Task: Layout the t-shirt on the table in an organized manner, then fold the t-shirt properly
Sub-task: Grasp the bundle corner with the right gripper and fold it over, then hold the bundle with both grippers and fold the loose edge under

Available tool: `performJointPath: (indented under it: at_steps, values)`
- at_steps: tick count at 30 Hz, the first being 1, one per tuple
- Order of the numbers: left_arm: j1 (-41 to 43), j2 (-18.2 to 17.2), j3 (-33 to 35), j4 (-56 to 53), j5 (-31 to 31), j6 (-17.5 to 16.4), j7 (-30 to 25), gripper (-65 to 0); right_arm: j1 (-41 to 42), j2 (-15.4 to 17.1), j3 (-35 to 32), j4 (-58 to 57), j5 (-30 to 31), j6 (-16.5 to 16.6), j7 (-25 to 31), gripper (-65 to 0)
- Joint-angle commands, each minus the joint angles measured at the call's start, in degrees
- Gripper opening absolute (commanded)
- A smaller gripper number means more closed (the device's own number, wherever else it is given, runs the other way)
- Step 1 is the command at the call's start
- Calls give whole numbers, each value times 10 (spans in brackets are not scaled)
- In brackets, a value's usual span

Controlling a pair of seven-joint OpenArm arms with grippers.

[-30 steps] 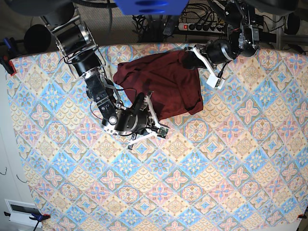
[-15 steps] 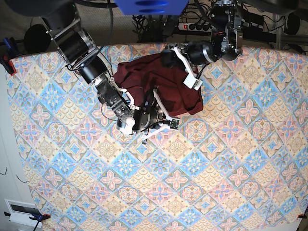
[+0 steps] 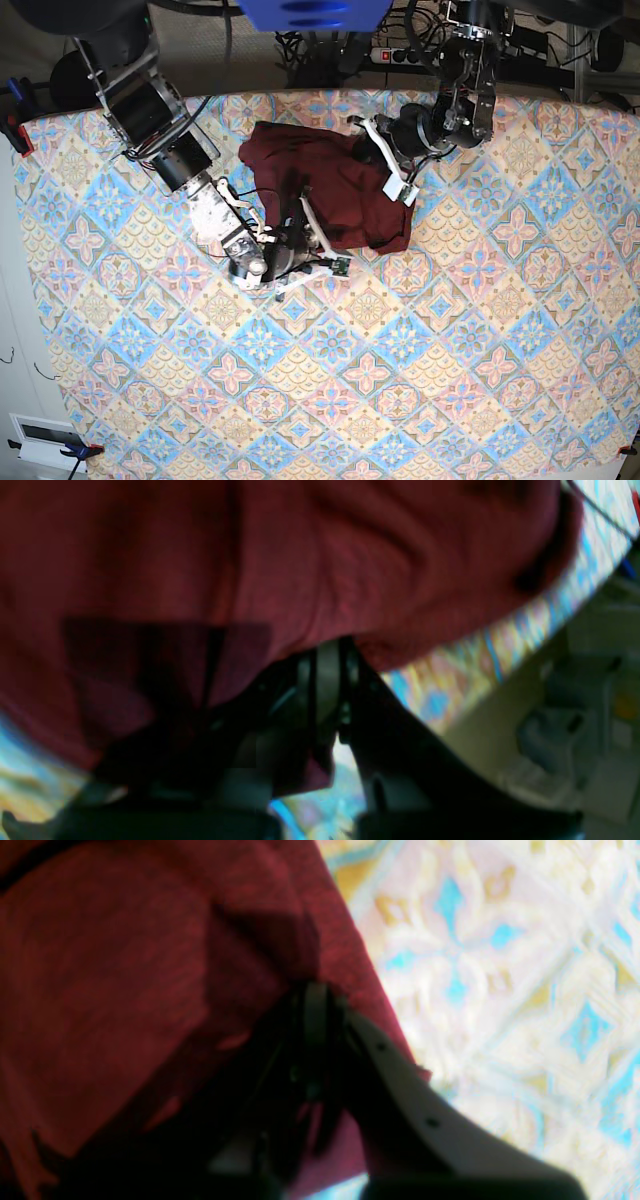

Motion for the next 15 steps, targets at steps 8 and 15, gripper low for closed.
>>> performJointPath:
  at_steps: [8,15]
  values:
    - [-98,-2,1,-59,12,8,-20,-650,-16,80,17,139,-15,1,-68,-646]
    - [-177,11,1,-102,13,8,-20,-650,-91,95,89,237,-15,1,-107,-644]
